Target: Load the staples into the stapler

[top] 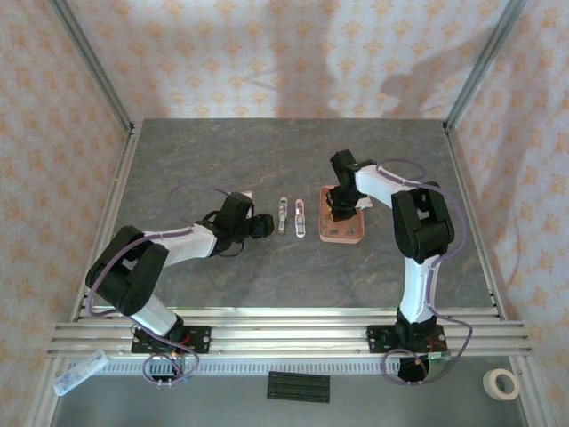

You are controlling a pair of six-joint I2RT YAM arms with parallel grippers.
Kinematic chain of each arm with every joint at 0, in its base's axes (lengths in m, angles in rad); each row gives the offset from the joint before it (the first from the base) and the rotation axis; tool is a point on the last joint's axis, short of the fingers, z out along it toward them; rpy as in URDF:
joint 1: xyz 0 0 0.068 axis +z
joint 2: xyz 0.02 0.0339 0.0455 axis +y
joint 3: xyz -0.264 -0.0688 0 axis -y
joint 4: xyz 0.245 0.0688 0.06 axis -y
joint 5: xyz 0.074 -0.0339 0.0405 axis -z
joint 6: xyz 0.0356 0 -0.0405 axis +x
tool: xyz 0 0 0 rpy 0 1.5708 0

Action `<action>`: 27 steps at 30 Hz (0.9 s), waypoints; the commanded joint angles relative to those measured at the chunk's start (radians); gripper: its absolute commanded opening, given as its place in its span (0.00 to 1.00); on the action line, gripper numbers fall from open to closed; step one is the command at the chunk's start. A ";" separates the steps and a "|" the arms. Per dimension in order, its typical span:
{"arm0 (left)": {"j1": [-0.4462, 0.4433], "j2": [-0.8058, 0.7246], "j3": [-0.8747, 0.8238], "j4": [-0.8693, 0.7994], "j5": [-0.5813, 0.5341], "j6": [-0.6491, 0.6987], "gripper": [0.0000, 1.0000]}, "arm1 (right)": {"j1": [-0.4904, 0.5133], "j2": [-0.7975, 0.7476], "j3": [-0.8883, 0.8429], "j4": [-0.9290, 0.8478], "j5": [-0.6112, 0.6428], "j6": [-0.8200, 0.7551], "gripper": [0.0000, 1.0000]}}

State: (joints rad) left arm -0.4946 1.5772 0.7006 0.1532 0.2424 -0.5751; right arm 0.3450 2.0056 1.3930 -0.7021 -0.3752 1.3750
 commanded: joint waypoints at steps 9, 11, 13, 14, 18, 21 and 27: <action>0.013 -0.011 0.018 -0.011 -0.022 0.007 0.62 | -0.008 -0.005 -0.031 -0.020 0.102 -0.079 0.18; 0.013 -0.018 0.011 0.000 -0.019 0.000 0.62 | -0.008 -0.028 -0.042 -0.016 0.113 -0.088 0.18; 0.014 -0.031 0.004 0.004 -0.017 -0.009 0.62 | -0.009 -0.054 -0.055 -0.015 0.125 -0.097 0.18; 0.013 -0.037 0.000 0.007 -0.016 -0.012 0.62 | -0.008 -0.067 -0.064 -0.013 0.132 -0.101 0.18; 0.013 -0.072 -0.019 0.006 -0.033 -0.017 0.62 | -0.009 -0.123 -0.112 0.018 0.144 -0.109 0.19; 0.016 -0.096 -0.031 0.000 -0.046 -0.016 0.62 | -0.006 -0.152 -0.142 0.045 0.143 -0.130 0.19; 0.019 -0.127 -0.054 -0.001 -0.059 -0.029 0.63 | 0.001 -0.200 -0.201 0.101 0.145 -0.169 0.18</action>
State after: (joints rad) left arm -0.4831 1.4761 0.6701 0.1528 0.2211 -0.5858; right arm 0.3431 1.8488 1.2140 -0.6285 -0.2768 1.2396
